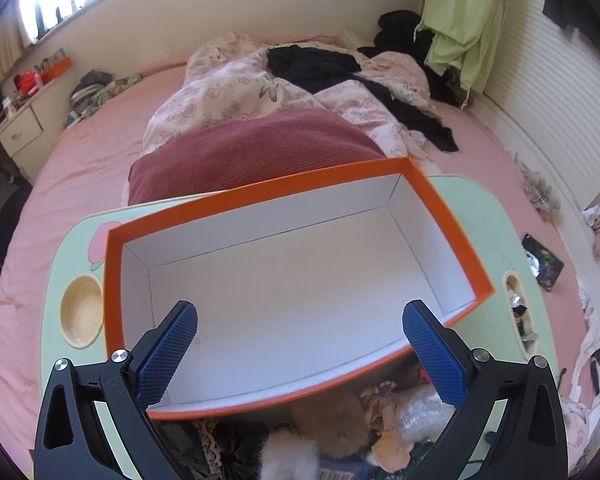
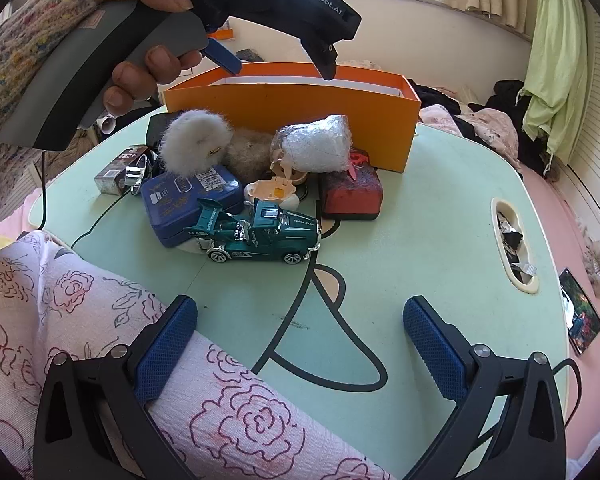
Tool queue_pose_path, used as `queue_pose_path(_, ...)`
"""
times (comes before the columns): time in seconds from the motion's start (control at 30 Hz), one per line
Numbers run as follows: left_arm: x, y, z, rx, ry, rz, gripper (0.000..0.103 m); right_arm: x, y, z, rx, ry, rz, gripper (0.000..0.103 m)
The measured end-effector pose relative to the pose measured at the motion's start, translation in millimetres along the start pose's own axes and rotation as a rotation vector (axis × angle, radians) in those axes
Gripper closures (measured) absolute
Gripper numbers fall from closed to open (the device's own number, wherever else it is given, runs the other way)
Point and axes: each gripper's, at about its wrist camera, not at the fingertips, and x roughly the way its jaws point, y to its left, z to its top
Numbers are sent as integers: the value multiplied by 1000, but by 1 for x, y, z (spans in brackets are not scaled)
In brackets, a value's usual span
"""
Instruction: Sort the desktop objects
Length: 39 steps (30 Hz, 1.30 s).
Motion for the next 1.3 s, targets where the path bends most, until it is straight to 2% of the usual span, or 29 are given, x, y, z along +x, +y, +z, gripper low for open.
queue_pose_path(0.07, -14, 4, -6, -6, -28, -44, 1, 0, 0, 0, -1, 0, 1, 0)
queue_pose_path(0.17, -44, 16, -31, 33, -96, -124, 1, 0, 0, 0, -2, 0, 2, 0)
queue_pose_path(0.37, -94, 68, -112, -9, -211, -212, 1, 1, -1, 0, -4, -1, 5, 0)
queue_pose_path(0.47, -98, 86, -155, -10, -223, -157, 1, 1, -1, 0, -5, -1, 8, 0)
queue_pose_path(0.57, -85, 96, -183, -2, -183, -139, 1, 1, -1, 0, -7, -1, 9, 0)
queue_pose_path(0.63, -72, 99, -191, 1, -155, -124, 1, 1, -1, 0, -8, -1, 10, 0)
queue_pose_path(0.77, -46, 96, -202, 13, -101, -24, 1, 1, -1, 0, -9, -1, 11, 0)
queue_pose_path(0.83, -42, 89, -203, 49, -113, 22, 0, 1, -1, 0, -11, -1, 11, 0)
queue_pose_path(1.3, -40, 88, -207, 47, -145, 16, 0, 0, 0, -1, -14, -7, 17, 0)
